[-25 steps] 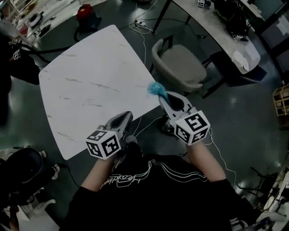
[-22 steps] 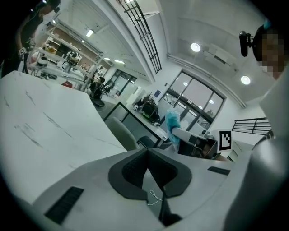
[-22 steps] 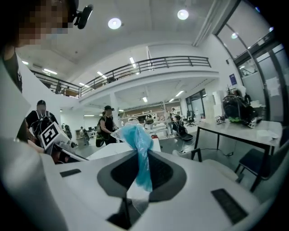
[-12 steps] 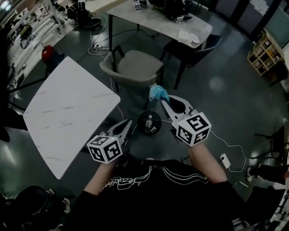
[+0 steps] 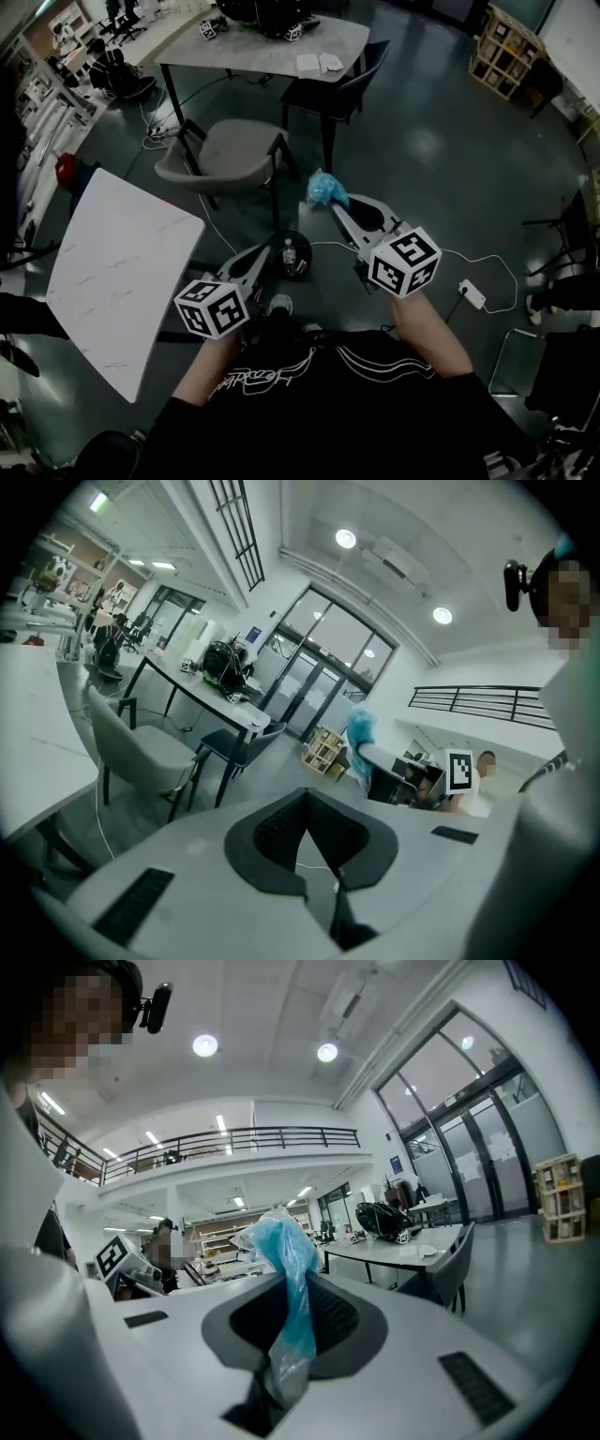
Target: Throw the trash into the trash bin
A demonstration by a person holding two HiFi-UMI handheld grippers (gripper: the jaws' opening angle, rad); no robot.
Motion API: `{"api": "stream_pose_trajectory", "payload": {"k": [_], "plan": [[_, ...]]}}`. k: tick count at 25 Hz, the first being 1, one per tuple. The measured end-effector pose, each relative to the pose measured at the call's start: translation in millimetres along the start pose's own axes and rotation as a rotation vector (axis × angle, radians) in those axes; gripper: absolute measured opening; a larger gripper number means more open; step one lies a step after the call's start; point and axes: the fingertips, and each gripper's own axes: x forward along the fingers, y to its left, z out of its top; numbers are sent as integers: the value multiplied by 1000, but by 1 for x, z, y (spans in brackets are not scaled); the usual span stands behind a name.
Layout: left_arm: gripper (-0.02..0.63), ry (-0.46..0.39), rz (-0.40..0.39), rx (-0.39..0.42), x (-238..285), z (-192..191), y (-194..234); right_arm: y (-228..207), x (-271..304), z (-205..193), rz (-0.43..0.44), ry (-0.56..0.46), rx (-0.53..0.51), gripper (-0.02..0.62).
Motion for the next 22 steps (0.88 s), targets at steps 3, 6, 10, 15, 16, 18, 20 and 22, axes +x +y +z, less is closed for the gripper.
{"api": "stream_pose_trajectory", "payload": {"k": [3,6,10,15,16,18,20,22], "plan": [[5,61,-5,-2,14,-17,4,-15,-5,-18,-33,20,48,69],[5,103,-2,-19,30,-28,17,-30,1,-36,-56,46,86,69],[5,154,6,-69,44,-43,43,-41,23,-67,-67,112,135,69],[5,219,40,-148,57,-61,95,-53,71,-112,-58,206,193,69],[5,230,47,-159,62,-63,109,-57,84,-124,-57,226,200,69],[5,256,65,-180,69,-72,139,-63,108,-150,-58,272,215,69],[5,293,91,-215,72,-92,170,-68,128,-184,-59,328,240,70],[5,339,125,-266,70,-119,199,-72,143,-224,-63,398,271,70]]}}
